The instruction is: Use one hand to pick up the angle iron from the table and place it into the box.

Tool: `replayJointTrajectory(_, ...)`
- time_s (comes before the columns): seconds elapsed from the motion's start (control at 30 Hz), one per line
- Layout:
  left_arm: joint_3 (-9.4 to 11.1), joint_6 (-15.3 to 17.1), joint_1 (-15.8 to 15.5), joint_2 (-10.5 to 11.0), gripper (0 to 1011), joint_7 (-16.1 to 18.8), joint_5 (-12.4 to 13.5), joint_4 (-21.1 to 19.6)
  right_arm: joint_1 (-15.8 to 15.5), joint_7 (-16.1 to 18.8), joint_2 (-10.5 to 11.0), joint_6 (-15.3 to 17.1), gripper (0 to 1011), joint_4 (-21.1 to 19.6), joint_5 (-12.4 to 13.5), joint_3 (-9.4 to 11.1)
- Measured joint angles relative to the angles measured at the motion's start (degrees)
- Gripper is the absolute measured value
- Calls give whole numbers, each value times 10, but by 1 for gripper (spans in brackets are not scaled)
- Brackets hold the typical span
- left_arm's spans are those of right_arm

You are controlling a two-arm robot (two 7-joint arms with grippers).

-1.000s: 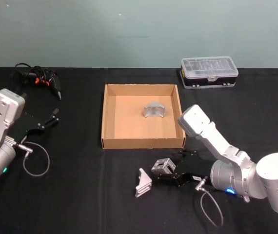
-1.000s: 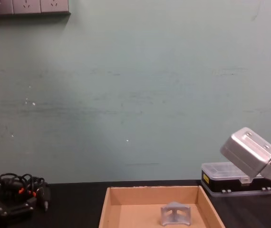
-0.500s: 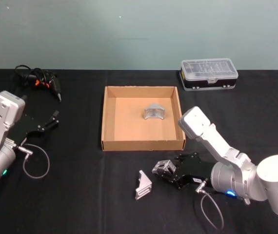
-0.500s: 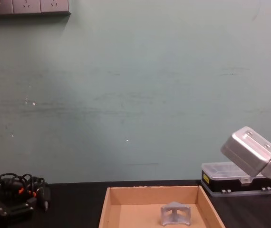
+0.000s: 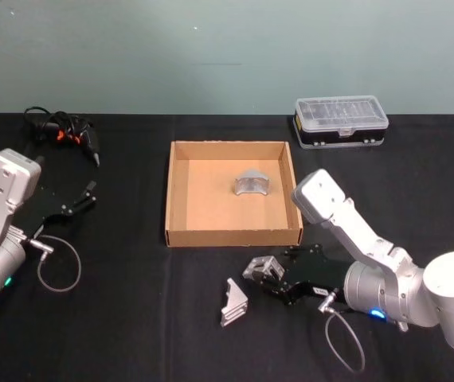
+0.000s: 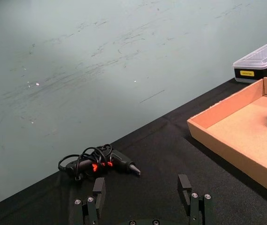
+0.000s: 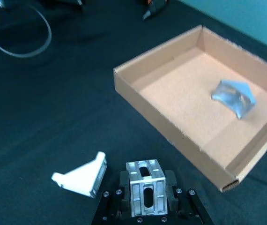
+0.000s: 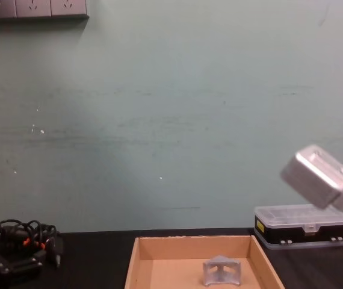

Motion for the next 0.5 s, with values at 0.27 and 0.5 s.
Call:
replayJointTrajectory(0.27, 0, 0, 0, 0, 1011, 0, 0, 0, 17, 2, -7, 10, 453, -25, 0, 6)
replayJointTrajectory(0.5, 0, 0, 0, 0, 1011, 0, 0, 0, 62, 0, -38, 12, 453, 9, -4, 5)
